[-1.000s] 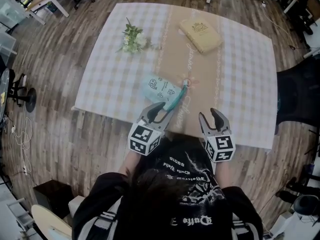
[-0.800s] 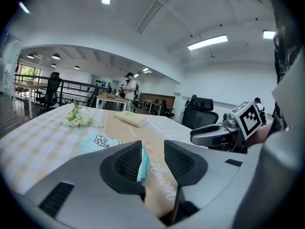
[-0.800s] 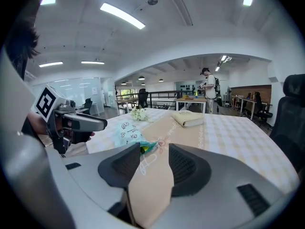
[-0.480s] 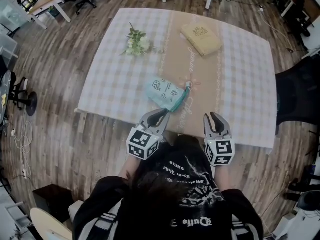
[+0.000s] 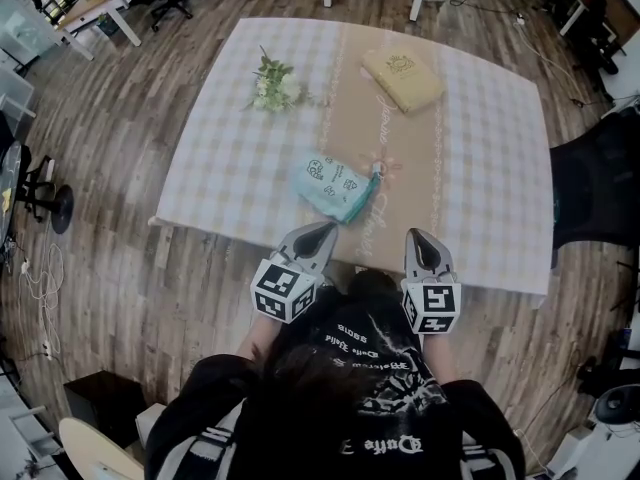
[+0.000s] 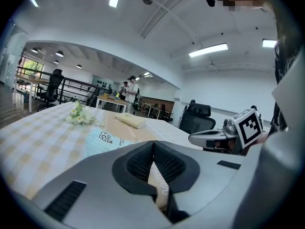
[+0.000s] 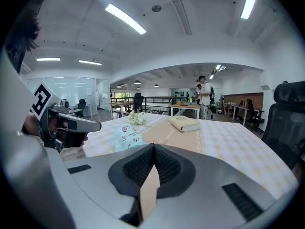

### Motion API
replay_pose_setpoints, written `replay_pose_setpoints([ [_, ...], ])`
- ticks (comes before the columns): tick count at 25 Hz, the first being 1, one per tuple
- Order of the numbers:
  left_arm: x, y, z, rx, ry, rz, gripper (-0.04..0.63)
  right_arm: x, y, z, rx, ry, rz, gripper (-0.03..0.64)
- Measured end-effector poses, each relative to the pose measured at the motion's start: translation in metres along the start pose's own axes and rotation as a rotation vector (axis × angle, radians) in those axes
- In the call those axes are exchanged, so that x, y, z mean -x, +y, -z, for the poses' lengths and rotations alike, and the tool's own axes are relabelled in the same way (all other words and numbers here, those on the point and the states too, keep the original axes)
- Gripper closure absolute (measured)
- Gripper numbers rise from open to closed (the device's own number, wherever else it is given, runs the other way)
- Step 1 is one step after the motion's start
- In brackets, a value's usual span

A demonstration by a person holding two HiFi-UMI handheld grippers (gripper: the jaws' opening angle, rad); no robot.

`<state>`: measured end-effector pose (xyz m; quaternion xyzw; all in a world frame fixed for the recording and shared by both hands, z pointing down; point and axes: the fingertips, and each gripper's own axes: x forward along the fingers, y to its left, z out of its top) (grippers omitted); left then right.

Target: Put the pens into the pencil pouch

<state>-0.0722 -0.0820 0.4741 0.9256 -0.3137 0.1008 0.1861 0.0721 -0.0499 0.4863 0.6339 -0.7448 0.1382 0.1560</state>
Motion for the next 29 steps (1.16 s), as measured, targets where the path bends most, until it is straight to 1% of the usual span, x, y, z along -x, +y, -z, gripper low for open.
replay_pose_setpoints([
  [4, 0.005, 0.007, -0.002, -0.004, -0.011, -0.042, 0.575, 0.002, -0.004, -0.003, -0.007, -0.015, 0.039, 0.611],
  [6, 0.006, 0.009, -0.002, -0.004, -0.014, -0.05, 0.575, 0.003, -0.005, -0.004, -0.015, -0.021, 0.046, 0.611],
  [10, 0.006, 0.01, -0.002, -0.004, -0.019, -0.05, 0.575, 0.001, -0.003, -0.005, -0.015, -0.026, 0.043, 0.611],
  [16, 0.006, 0.012, -0.001, -0.026, -0.012, -0.071, 0.575, -0.002, 0.0, -0.002, 0.003, -0.011, 0.029, 0.611],
  [29, 0.004, 0.016, 0.001, -0.02, -0.011, -0.071, 0.575, -0.007, 0.005, -0.001, 0.024, -0.014, 0.009, 0.611],
])
